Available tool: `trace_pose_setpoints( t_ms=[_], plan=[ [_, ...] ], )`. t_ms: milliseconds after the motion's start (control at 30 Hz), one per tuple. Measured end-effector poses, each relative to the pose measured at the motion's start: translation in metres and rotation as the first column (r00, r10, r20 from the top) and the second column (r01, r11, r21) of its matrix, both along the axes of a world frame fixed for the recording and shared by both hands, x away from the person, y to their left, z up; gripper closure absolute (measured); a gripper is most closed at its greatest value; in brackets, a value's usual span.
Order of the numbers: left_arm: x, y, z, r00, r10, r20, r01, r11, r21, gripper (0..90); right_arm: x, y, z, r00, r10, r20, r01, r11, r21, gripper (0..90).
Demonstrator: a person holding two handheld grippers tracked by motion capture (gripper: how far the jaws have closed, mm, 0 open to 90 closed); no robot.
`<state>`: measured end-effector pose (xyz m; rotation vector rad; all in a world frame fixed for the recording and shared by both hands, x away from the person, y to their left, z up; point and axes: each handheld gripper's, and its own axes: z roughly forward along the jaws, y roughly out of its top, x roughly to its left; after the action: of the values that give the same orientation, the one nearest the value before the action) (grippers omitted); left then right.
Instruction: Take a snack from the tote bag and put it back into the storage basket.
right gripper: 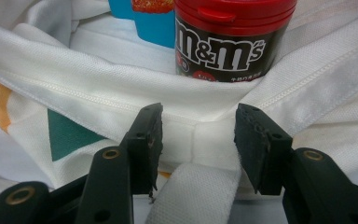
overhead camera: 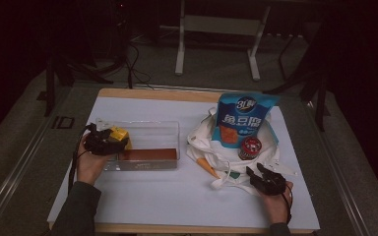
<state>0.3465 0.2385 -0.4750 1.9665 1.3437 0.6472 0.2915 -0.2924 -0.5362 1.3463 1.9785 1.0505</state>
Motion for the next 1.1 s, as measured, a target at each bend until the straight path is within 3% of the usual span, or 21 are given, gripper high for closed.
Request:
trace_pose_setpoints(
  t_ms=[233, 467, 833, 1100],
  plan=[
    [-0.003, -0.001, 0.001, 0.9997, 0.023, 0.002, -0.023, 0.9997, 0.004, 27.7, 0.0, 0.0, 0.0, 1.0, 0.0, 0.0, 0.0, 1.0, 0.0, 51.9],
    [-0.011, 0.002, 0.0, 0.9991, 0.04, 0.015, -0.039, 0.9989, -0.025, 26.4, 0.0, 0.0, 0.0, 1.0, 0.0, 0.0, 0.0, 1.0, -0.001, 51.9],
    [-0.02, -0.002, 0.0, 0.9961, 0.073, 0.049, -0.073, 0.9973, -0.003, 25.2, 0.0, 0.0, 0.0, 1.0, 0.0, 0.0, 0.0, 1.0, 0.0, 51.9],
    [-0.02, -0.001, 0.0, 0.9894, 0.137, 0.047, -0.136, 0.9905, -0.016, 25.8, 0.0, 0.0, 0.0, 1.0, 0.0, 0.0, 0.0, 1.0, -0.001, 51.8]
  ],
)
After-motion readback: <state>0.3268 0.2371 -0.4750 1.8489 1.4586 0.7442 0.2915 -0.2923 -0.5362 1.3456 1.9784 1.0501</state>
